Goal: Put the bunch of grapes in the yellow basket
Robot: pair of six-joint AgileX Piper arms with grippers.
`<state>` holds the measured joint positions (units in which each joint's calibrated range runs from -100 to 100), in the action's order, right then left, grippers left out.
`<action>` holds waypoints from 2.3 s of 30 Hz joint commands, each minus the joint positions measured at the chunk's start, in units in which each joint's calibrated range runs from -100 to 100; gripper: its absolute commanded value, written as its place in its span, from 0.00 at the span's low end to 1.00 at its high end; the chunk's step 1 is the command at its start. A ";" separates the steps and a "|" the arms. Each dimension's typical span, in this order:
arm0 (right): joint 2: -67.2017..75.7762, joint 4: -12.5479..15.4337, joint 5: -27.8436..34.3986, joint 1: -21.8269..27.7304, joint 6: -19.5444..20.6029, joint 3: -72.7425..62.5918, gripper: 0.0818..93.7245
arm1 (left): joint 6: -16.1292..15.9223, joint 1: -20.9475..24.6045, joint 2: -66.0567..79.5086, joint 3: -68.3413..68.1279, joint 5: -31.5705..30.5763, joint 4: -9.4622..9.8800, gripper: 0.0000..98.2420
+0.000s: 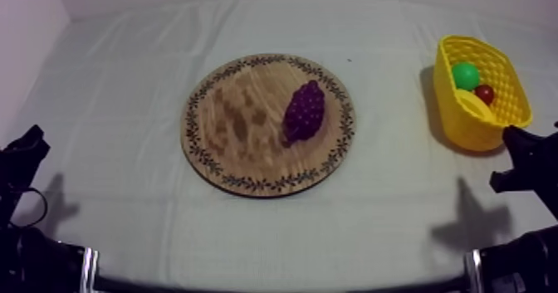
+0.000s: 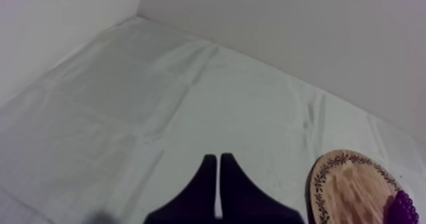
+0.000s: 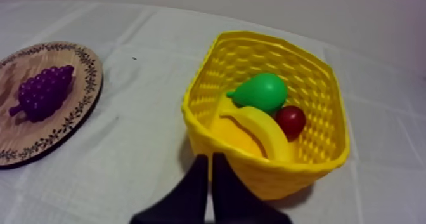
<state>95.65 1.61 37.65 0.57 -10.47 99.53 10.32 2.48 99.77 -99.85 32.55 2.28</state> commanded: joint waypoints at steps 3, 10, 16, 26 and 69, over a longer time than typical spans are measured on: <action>0.02 0.03 0.01 -0.08 -0.02 0.03 0.00 | 0.01 0.01 -0.03 -0.04 0.03 -0.01 0.00; 0.08 0.03 -0.01 -3.68 -0.25 0.03 0.00 | 0.01 0.01 -0.03 -0.04 0.03 -0.01 0.00; 0.11 0.03 -0.06 -8.04 -0.07 0.03 0.00 | 0.01 0.01 -0.03 -0.04 0.03 -0.01 0.00; -4.23 -1.33 6.69 -16.97 8.19 -4.19 0.00 | 0.05 0.01 -0.03 -0.04 0.03 -0.01 0.00; -103.93 -8.69 54.21 -27.87 34.15 -100.30 0.00 | 0.01 0.01 -0.03 -0.04 0.03 -0.01 0.00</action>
<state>-2.56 -7.12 89.42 -27.41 22.06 5.78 10.33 2.48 99.77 -99.85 32.55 2.28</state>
